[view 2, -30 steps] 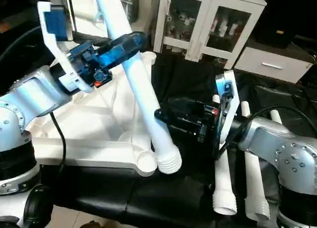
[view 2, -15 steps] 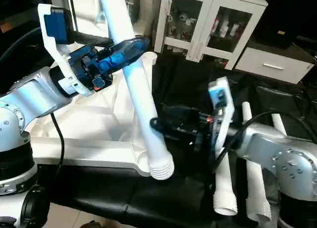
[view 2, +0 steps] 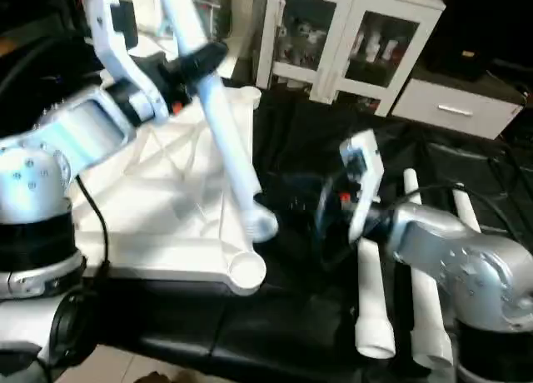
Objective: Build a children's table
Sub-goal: Pick table leg
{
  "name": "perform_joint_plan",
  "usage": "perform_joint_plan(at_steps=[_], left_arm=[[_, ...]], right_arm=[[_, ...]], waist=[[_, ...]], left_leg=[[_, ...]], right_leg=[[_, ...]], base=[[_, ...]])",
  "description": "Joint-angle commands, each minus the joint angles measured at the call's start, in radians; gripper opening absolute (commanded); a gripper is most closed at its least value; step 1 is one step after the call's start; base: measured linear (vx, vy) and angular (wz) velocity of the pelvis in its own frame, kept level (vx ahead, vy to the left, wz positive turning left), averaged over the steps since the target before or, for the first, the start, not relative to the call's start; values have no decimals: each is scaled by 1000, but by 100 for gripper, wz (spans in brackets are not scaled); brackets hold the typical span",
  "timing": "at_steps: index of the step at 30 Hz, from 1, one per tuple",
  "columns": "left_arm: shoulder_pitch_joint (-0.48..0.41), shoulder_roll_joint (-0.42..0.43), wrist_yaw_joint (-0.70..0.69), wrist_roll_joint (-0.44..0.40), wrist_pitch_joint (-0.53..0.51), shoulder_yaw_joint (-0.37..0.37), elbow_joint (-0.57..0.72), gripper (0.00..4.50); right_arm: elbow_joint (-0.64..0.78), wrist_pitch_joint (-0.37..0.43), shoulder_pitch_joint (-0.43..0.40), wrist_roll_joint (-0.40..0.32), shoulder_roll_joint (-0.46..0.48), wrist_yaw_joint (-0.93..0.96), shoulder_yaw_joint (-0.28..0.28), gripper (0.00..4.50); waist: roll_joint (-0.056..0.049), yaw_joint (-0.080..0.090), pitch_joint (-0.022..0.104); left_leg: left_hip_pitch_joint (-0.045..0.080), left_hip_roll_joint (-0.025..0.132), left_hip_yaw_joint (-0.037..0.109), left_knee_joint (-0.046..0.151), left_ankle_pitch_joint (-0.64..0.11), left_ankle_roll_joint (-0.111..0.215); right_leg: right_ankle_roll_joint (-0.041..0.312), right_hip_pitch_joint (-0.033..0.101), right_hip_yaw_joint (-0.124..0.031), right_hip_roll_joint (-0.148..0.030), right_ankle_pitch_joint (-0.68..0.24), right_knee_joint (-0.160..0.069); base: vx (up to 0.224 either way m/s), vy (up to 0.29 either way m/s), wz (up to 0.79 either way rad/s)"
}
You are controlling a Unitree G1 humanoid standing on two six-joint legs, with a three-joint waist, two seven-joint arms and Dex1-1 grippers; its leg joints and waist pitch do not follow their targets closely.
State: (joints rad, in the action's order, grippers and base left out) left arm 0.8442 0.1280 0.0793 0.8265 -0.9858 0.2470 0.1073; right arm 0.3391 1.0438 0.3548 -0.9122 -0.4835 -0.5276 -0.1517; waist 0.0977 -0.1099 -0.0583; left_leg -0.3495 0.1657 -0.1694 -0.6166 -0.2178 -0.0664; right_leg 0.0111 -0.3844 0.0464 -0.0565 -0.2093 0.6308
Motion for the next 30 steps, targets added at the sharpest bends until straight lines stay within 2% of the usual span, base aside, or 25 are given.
perform_joint_plan(at_steps=[1,7,11,23,25,26,27,28,29,30], left_arm=[[19,-19,67,-25,-29,6,-19,168],[31,-47,125,-40,-39,21,-41,168],[45,-58,142,-35,-46,26,-44,168],[57,-69,147,-35,-67,34,-37,168],[42,-37,48,-43,-40,-15,-21,168],[24,-9,-53,-47,-4,-58,2,168],[-6,21,-188,-34,36,-99,36,168],[-24,38,-269,-23,58,-120,58,168],[-29,43,-286,-22,62,-125,63,168],[-90,119,-505,0,95,-191,125,168]], right_arm=[[-11,-19,10,24,-1,21,-22,450],[-30,-38,29,55,22,58,-5,450],[-34,-51,40,92,47,89,42,450],[-30,-50,35,109,50,92,47,450],[-27,-48,33,104,46,84,43,450],[-24,-49,31,99,43,78,40,450],[-23,-46,30,87,38,64,34,450],[-22,-44,29,79,36,56,29,450],[-22,-43,29,77,35,53,29,450],[-16,-23,21,44,8,1,26,450]], waist=[[-8,0,63],[-8,-3,63],[-9,-1,62],[-11,-1,61],[-9,-4,60],[-11,-3,60],[-8,-7,58],[-12,-3,60],[-14,-4,60],[-7,1,60]], left_leg=[[0,56,24,67,16,-39],[3,57,24,69,7,-36],[3,56,23,70,-4,-41],[3,56,25,72,-20,-45],[3,56,26,74,-13,-41],[4,56,25,74,-10,-43],[6,56,26,77,-10,-35],[5,60,23,77,-11,-47],[7,58,23,77,-9,-48],[6,60,22,77,-5,-51]], right_leg=[[159,55,-51,-83,-21,-61],[158,53,-50,-84,-30,-64],[150,52,-51,-84,-47,-66],[137,51,-51,-84,-47,-67],[130,51,-51,-85,-53,-69],[127,49,-51,-84,-54,-69],[118,47,-50,-87,-77,-75],[123,45,-51,-85,-67,-66],[122,43,-50,-84,-63,-68],[131,45,-50,-83,-37,-64]], base=[[0,0,0],[0,0,0],[0,0,0],[0,0,0],[0,0,0],[0,0,0],[0,0,0],[0,0,0],[0,0,0],[0,0,0]])
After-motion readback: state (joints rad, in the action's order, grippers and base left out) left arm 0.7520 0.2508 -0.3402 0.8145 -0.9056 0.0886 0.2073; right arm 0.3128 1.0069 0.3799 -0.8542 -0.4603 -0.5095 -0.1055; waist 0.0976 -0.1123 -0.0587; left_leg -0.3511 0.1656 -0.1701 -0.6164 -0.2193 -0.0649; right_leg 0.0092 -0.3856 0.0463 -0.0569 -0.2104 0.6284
